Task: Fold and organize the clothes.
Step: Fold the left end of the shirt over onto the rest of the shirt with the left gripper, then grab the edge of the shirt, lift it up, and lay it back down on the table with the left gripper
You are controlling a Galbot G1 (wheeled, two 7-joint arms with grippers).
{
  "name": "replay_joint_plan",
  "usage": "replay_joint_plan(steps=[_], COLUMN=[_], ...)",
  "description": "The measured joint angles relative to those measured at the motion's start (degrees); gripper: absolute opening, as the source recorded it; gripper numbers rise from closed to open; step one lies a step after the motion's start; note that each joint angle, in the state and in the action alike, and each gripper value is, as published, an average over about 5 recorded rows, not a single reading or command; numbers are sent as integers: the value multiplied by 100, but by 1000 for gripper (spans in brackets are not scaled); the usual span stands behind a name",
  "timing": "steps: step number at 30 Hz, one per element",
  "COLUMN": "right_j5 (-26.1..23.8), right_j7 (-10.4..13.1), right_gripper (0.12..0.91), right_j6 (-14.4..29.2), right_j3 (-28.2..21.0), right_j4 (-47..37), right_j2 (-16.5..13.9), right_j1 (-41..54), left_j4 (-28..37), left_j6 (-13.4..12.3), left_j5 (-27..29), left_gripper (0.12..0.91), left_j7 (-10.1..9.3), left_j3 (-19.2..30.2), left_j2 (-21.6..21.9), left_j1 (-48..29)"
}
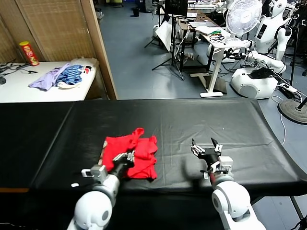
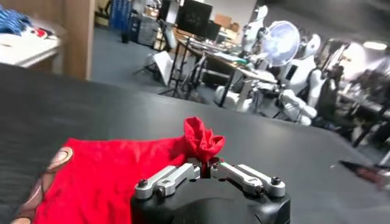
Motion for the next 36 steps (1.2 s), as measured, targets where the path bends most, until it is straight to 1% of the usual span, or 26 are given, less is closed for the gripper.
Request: replay_joint_plan(steps=[4,9,11,12,15,16,20,22,24,28,31,34,36], right_j5=[-25,-17,-9,-5,4,13,110,140,110,-59,-303,-710,-1078], right_j7=[-12,-113,-195,-247,-416,-468,-637,-723,-809,-926,-941,-854,-758], right_gripper=[798,798,798,798,798,798,798,798,798,798,798,798,798], right_j6=[0,31,75,105,215,249,313,317,314,292,188,13,-33], right_j3=[-54,-116,-151,-175,-275,-320,-569,-751,-979,-1524,-1910,-2164,-2254], right_j4=[-39,-69,-87,-101,-170,-199,-343,-435,-544,-795,-981,-1143,-1254], right_j2=[33,22,6,-5,-40,-50,-88,-108,-124,-121,-81,-39,-13], right_j1=[26,66,91,110,184,214,379,510,672,1010,1175,1221,1214], left_j4=[7,80,115,128,126,109,-38,-122,-167,-119,-18,78,127], left_j6=[14,13,-1,-7,-60,-91,-230,-320,-426,-592,-633,-653,-658], left_j5=[-25,189,285,314,225,110,-596,-759,-700,-334,-179,-94,-58], left_gripper=[165,167,199,233,381,448,648,727,778,797,798,798,798], left_j7=[8,51,94,117,200,219,253,269,315,453,489,511,536], left_j3=[103,178,195,201,207,201,101,13,-99,-404,-704,-970,-1086], left_j2=[-101,-215,-253,-267,-290,-301,-384,-395,-345,-111,32,75,73], left_j1=[-1,33,52,65,103,112,80,43,45,170,325,453,495])
